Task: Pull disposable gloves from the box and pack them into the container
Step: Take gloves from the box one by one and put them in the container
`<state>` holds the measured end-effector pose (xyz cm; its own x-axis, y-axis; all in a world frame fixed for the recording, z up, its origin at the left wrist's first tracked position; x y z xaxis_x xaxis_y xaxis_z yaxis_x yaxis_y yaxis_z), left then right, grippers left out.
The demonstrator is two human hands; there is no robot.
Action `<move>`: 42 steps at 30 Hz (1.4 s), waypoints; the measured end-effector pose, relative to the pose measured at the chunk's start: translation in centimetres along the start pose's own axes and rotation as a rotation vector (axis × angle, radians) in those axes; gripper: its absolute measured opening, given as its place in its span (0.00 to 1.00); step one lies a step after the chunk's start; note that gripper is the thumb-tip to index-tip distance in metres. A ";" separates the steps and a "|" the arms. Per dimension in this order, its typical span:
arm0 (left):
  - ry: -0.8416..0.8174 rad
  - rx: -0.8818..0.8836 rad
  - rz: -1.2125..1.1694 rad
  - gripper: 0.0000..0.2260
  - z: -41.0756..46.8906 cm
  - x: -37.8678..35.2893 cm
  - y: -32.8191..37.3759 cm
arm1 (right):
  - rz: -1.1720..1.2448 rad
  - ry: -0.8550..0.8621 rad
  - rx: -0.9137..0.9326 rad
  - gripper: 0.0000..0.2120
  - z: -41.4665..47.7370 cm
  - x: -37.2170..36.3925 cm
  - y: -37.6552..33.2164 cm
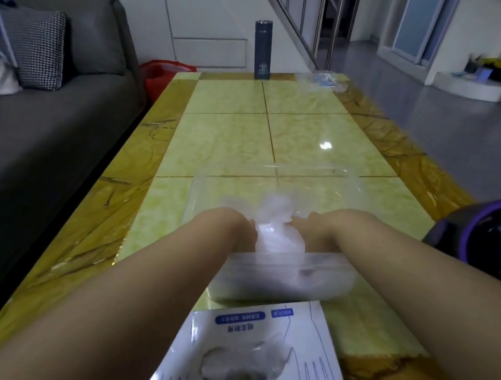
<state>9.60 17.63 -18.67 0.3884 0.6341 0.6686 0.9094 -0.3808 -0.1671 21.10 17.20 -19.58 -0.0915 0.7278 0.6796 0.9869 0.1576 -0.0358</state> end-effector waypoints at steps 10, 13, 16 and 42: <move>0.262 -0.184 -0.270 0.22 -9.0 4.8 -1.4 | -0.007 0.166 -0.059 0.44 -5.2 2.3 -1.4; 0.526 -0.295 -0.404 0.19 -12.8 5.1 -3.0 | -0.067 0.408 -0.009 0.25 -10.6 4.4 -2.7; 0.737 -0.457 -0.631 0.13 -17.2 2.6 -3.6 | -0.020 0.777 0.091 0.14 -16.6 5.4 -4.4; 0.579 -0.304 -0.572 0.31 -14.8 -12.4 -0.7 | 0.609 0.822 0.506 0.05 -21.2 -1.9 -10.6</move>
<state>1.94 0.08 -16.06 -0.3287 0.3720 0.8681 0.8307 -0.3234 0.4531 13.62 0.05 -4.96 0.6824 0.1475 0.7159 0.6539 0.3145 -0.6881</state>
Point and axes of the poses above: each hand's wrist, its own z-axis towards the middle knuckle, its own x-axis out of the back of the hand, y = z × x, the point moved 9 cm from there along z, towards the middle knuckle, and after that the axes turned 10 degrees about -y, right-handed, at the moved point
